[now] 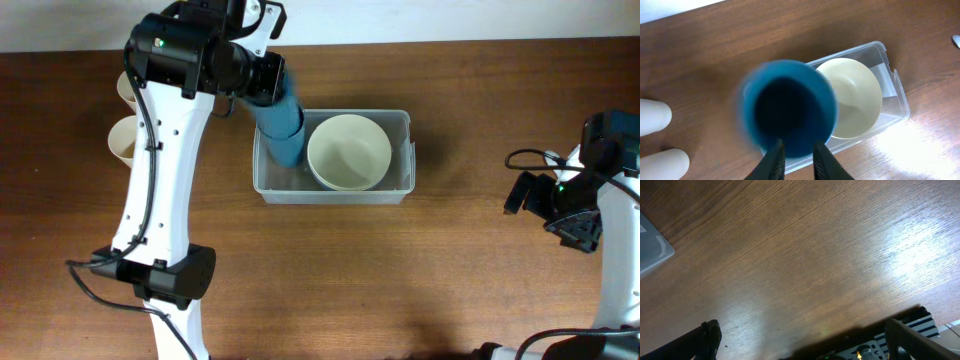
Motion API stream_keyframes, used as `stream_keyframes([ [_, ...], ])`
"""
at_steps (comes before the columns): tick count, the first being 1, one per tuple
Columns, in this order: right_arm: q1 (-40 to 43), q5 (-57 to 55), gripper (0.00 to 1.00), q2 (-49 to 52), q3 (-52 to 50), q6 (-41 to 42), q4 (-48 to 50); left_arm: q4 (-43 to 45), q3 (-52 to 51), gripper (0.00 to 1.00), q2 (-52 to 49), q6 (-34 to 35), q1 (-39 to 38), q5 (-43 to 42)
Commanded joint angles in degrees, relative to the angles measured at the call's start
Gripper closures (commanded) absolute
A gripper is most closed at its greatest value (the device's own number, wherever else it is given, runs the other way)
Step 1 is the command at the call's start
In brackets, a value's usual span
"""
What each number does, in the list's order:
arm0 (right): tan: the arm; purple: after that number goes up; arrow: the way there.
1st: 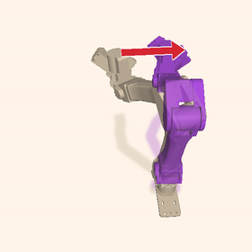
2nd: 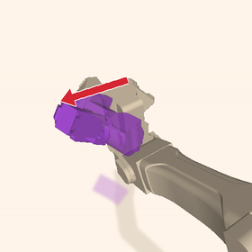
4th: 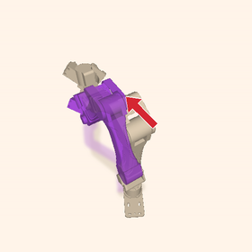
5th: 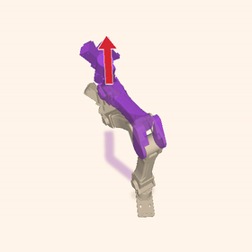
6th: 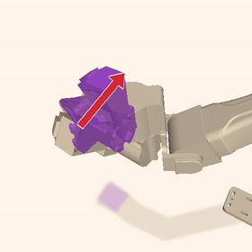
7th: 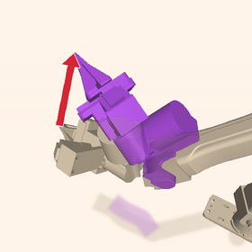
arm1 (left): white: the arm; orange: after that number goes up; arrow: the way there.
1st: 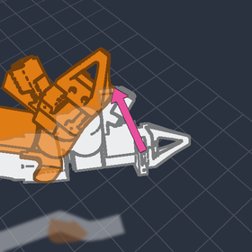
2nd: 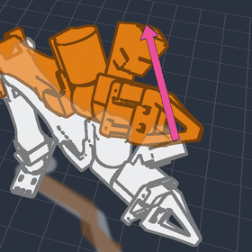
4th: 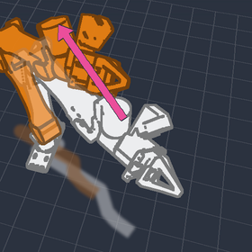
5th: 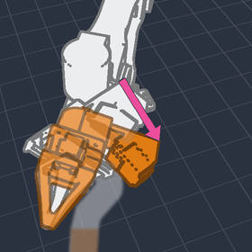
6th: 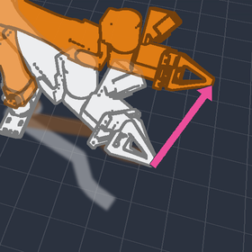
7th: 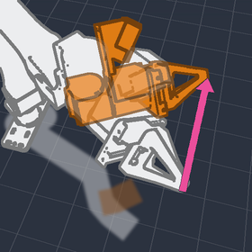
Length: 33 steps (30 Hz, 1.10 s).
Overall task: Pack container
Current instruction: 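Drop the blue cup into the first blue cup and withdraw left, then move the left gripper down to the front beige paper cup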
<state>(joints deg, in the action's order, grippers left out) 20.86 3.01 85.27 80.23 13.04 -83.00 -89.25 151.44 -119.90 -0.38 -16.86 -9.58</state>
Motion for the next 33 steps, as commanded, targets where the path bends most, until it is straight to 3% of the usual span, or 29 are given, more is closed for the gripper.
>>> stream_keyframes([
  [1,-0.2,-0.5,0.01,-0.5,-0.2,-0.4,0.1,0.5,0.3,0.77,-0.2,-0.5,0.0,0.4],
  [5,-0.2,-0.5,0.01,-0.5,-0.2,-0.4,0.1,1.2,0.3,0.75,-0.2,-0.5,0.0,0.4],
  [8,-0.2,-0.5,0.01,-0.5,-0.2,-0.4,0.1,1.4,1.0,0.67,-0.1,-0.5,0.0,0.4],
  [9,-0.2,-0.5,0.01,-0.5,-0.2,-0.4,0.1,1.4,1.5,0.63,-0.1,-0.5,0.1,0.5],
  [14,-0.2,-0.5,0.01,-0.5,-0.2,-0.4,0.1,-0.5,5.7,0.24,0.9,-0.1,1.6,6.1],
  [20,-0.2,-0.5,0.01,-0.5,-0.2,-0.4,0.1,-7.5,8.2,0.07,5.2,4.1,6.5,17.5],
  [27,-0.2,-0.5,0.01,-0.5,-0.2,-0.4,0.1,-7.5,6.8,0.01,10.1,11.3,14.4,17.4],
  [33,-0.2,-0.5,0.01,-0.5,-0.2,-0.4,0.1,-7.5,-3.0,0.0,15.7,21.9,24.2,17.4],
])
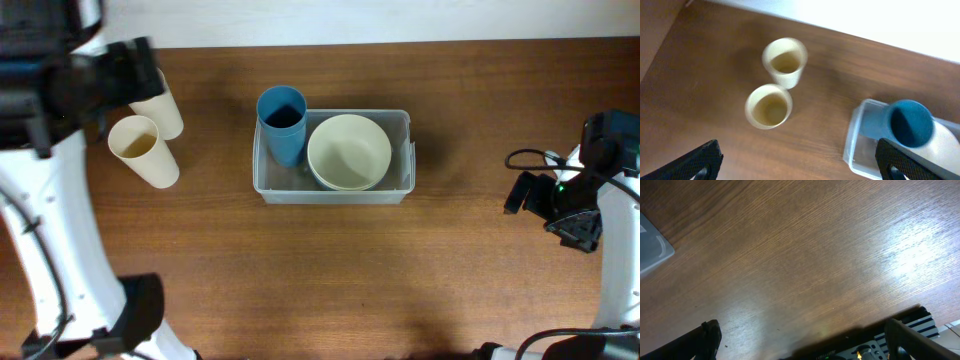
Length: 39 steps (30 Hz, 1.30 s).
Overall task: Pack container
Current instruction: 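Move the left gripper down to the front beige paper cup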
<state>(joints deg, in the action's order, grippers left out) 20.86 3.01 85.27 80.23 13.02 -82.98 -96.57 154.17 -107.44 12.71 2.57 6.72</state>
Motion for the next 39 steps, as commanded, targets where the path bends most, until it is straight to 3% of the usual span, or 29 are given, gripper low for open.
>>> stream_keyframes([
  [1,-0.2,-0.5,0.01,-0.5,-0.2,-0.4,0.1,-0.1,-7.6,0.0,3.9,10.4,6.1,1.1],
  [7,-0.2,-0.5,0.01,-0.5,-0.2,-0.4,0.1,2.0,-19.6,0.0,4.9,14.9,13.8,-1.2],
  [14,-0.2,-0.5,0.01,-0.5,-0.2,-0.4,0.1,10.1,-30.1,0.0,4.1,15.0,15.1,-10.9],
  [29,-0.2,-0.5,0.01,-0.5,-0.2,-0.4,0.1,12.7,-38.5,0.0,-1.5,15.0,15.1,-8.1],
  [39,-0.2,-0.5,0.01,-0.5,-0.2,-0.4,0.1,14.0,-40.7,0.0,-4.2,18.8,17.3,-5.8],
])
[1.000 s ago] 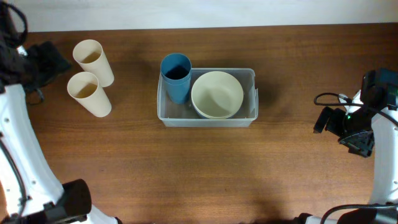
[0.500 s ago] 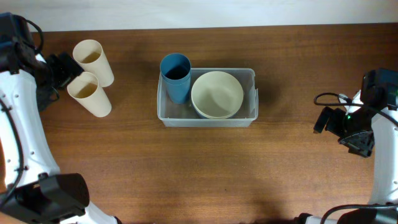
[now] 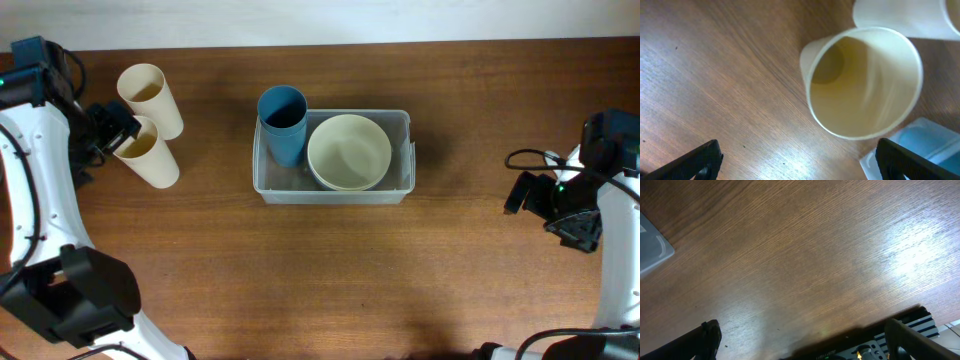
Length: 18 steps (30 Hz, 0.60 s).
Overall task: Pack container
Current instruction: 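Move the left gripper down to the front beige paper cup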
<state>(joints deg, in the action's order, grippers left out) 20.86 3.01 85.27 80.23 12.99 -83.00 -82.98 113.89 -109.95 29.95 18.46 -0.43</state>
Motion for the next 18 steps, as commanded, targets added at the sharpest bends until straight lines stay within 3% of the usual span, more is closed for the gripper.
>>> stream_keyframes([
  [1,-0.2,-0.5,0.01,-0.5,-0.2,-0.3,0.1,0.4,-0.5,0.0,-2.0,1.5,1.6,1.3],
  [18,-0.2,-0.5,0.01,-0.5,-0.2,-0.3,0.1,2.3,-0.5,0.0,-7.8,1.5,2.0,2.3],
])
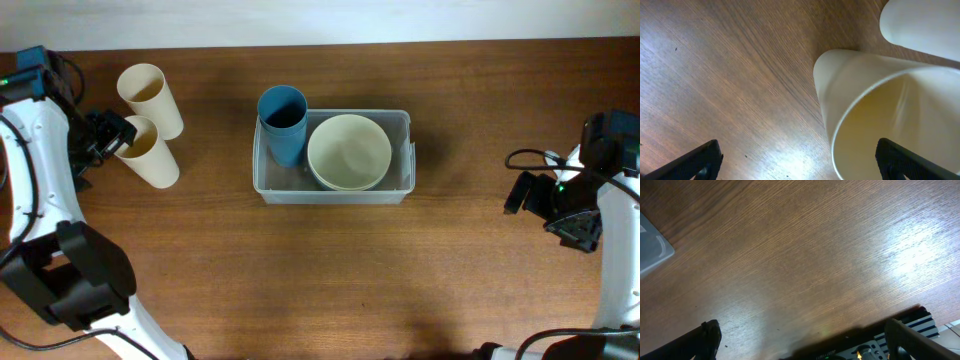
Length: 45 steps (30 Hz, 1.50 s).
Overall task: Pack container
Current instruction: 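Move the left gripper down to the front beige paper cup, then close the left gripper on the front beige cup rim and lift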
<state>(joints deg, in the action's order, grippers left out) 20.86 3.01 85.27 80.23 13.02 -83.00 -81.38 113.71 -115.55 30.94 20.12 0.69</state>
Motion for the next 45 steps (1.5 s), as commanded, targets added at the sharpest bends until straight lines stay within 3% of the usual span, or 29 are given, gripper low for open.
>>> stream_keyframes([
  [1,-0.2,-0.5,0.01,-0.5,-0.2,-0.4,0.1,0.8,-0.3,0.0,-2.6,0.5,0.3,1.2],
  [31,-0.2,-0.5,0.01,-0.5,-0.2,-0.4,0.1,1.0,-0.3,0.0,-6.3,0.3,0.3,1.0],
  [34,-0.2,-0.5,0.01,-0.5,-0.2,-0.4,0.1,1.0,-0.3,0.11,-6.3,0.3,0.3,1.0],
  [39,-0.2,-0.5,0.01,-0.5,-0.2,-0.4,0.1,0.8,-0.3,0.11,-6.3,0.2,0.3,0.7],
  [41,-0.2,-0.5,0.01,-0.5,-0.2,-0.4,0.1,0.8,-0.3,0.2,-6.3,-1.3,0.3,-0.8],
  [45,-0.2,-0.5,0.01,-0.5,-0.2,-0.4,0.1,0.6,-0.3,0.53,-6.3,-1.9,0.3,-2.2],
])
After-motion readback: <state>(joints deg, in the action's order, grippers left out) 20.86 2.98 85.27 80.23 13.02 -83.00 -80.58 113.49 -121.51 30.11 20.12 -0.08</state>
